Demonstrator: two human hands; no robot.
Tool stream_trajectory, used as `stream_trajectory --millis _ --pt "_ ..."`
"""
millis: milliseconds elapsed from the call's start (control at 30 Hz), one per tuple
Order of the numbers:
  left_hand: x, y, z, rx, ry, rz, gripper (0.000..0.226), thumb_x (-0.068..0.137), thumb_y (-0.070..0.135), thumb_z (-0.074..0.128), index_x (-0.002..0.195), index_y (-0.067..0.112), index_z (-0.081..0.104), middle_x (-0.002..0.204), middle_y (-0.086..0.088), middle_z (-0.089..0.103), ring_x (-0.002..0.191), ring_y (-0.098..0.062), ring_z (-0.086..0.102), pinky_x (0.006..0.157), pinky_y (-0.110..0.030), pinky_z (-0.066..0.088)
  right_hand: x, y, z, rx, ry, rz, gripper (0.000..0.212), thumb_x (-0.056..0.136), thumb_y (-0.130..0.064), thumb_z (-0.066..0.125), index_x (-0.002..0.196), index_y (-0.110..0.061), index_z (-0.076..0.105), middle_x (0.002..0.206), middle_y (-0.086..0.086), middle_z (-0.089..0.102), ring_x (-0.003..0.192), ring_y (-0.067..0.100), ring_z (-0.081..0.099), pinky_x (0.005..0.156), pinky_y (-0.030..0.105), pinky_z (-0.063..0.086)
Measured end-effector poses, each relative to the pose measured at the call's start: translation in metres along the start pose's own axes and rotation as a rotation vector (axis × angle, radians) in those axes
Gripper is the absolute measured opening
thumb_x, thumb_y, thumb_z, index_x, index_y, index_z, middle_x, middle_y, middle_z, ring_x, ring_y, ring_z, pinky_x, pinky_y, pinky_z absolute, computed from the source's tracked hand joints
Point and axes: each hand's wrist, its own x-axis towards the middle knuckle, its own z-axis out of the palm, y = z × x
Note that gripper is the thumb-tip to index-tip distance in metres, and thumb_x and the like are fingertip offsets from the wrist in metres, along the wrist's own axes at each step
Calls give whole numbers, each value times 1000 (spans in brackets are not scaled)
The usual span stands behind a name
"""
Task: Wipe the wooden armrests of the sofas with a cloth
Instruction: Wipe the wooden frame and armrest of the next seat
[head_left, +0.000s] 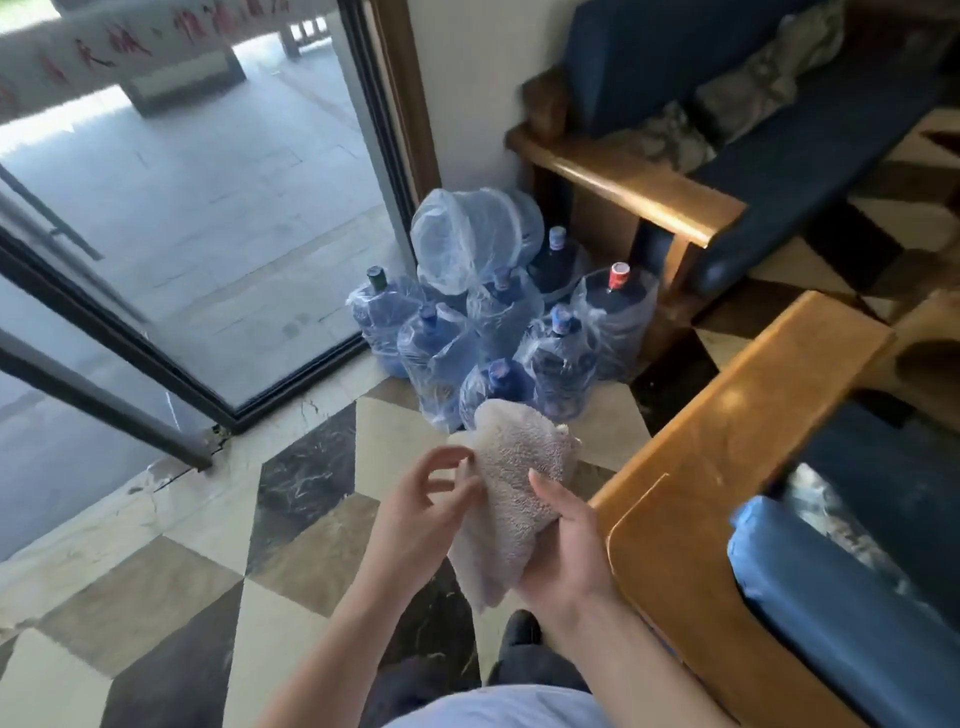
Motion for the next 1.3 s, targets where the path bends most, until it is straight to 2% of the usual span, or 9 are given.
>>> stream_trajectory --millis 267,400,533,700,800,900,1000,1133,1300 --pt "160 18 57 134 -310 96 30 86 23 81 101 46 69 107 23 70 91 -1 69 70 -14 51 76 -85 -11 125 228 -121 53 100 -36 61 139 0 63 144 26 61 139 40 55 122 55 37" --pt "237 21 97 239 -547 118 25 91 24 77 105 43 70 111 14 73 96 -7 71 78 -29 58 112 -118 -19 249 390 -250 48 101 -34 56 133 1 68 139 28 64 136 40 57 121 53 37" --pt "310 37 138 412 -811 192 29 89 26 78 98 50 65 106 20 70 93 0 69 76 -14 53 152 -155 -14 402 549 -443 48 103 -29 53 138 3 62 140 29 63 138 42 55 121 54 37" --pt "364 63 177 432 -1058 239 32 87 25 79 92 51 61 87 27 70 80 7 67 69 -9 49 174 -189 -6 570 651 -644 46 99 -26 55 133 4 66 133 29 68 111 36 73 98 48 52" --pt "380 74 207 433 -1158 223 32 84 23 82 98 45 64 93 18 71 84 -6 69 77 -21 56 171 -202 -10 639 673 -758 41 107 -23 46 132 0 69 135 25 68 122 36 69 106 50 48" --pt "382 78 235 486 -1233 270 27 84 34 81 102 47 66 100 21 71 86 3 68 75 -24 57 165 -212 -17 715 724 -825 45 109 -28 43 140 -1 61 140 26 64 134 39 60 120 56 37" --pt "372 77 272 598 -1351 261 20 91 37 69 106 49 65 105 22 69 88 7 65 72 -8 45 163 -226 -34 820 886 -858 52 109 -42 44 135 -3 64 130 26 70 123 39 67 117 57 41" --pt "355 80 320 788 -1486 244 34 94 45 52 127 40 60 110 13 65 94 -2 61 71 -14 41 155 -246 -62 880 1089 -784 45 109 -32 47 141 -2 57 136 25 64 125 40 61 106 50 47" --pt "346 83 358 936 -1666 240 35 77 67 45 104 53 63 118 17 68 101 3 61 81 -16 48 145 -251 -86 1078 1201 -806 39 107 -13 50 139 9 53 143 30 59 135 45 55 103 49 47"
